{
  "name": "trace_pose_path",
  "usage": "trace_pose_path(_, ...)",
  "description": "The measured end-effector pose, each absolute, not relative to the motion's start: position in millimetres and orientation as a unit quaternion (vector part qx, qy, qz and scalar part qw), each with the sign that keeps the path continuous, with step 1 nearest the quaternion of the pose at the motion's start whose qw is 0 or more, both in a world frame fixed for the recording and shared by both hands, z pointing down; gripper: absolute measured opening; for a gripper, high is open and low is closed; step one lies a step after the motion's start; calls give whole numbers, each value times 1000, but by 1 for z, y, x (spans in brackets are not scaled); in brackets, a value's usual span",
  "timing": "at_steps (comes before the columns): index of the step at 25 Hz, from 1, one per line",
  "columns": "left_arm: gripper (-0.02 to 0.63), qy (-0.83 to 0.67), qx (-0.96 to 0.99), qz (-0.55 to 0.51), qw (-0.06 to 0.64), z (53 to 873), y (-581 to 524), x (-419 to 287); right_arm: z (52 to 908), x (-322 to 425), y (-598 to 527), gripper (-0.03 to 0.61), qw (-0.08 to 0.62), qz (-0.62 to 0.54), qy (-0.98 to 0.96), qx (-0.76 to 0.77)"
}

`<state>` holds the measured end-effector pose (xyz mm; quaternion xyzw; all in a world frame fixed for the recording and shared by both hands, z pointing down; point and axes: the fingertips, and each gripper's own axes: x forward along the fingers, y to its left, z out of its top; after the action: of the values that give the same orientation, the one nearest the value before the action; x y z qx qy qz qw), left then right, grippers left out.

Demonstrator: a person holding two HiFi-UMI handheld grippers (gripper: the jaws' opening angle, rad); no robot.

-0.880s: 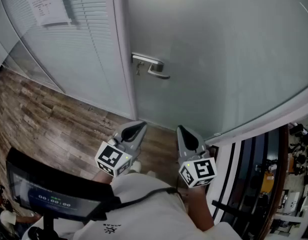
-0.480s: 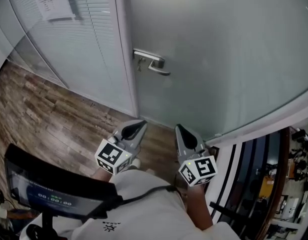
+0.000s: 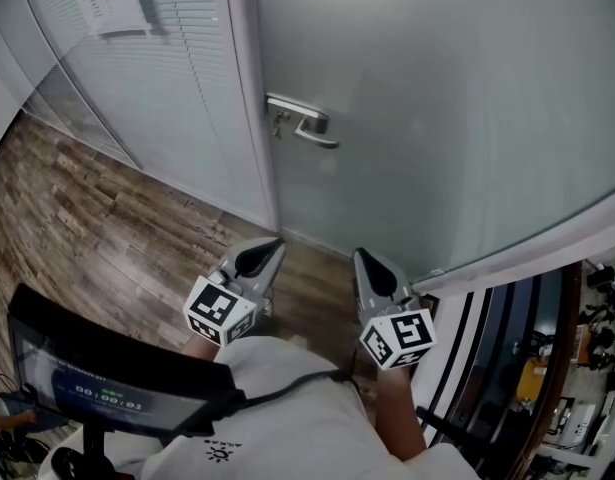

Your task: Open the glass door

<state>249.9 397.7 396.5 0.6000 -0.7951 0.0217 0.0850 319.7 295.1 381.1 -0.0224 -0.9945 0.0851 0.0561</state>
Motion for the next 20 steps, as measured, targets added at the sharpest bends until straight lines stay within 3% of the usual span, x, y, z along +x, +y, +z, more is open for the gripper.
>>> trace_pose_path(9, 5, -792, 606, 26, 75, 389, 392, 224, 384, 301, 289, 8, 59, 84, -995, -10)
trace_pose_path(20, 5, -748, 658, 25, 77, 390, 381, 146, 374, 218, 292, 8, 61, 74, -995, 36)
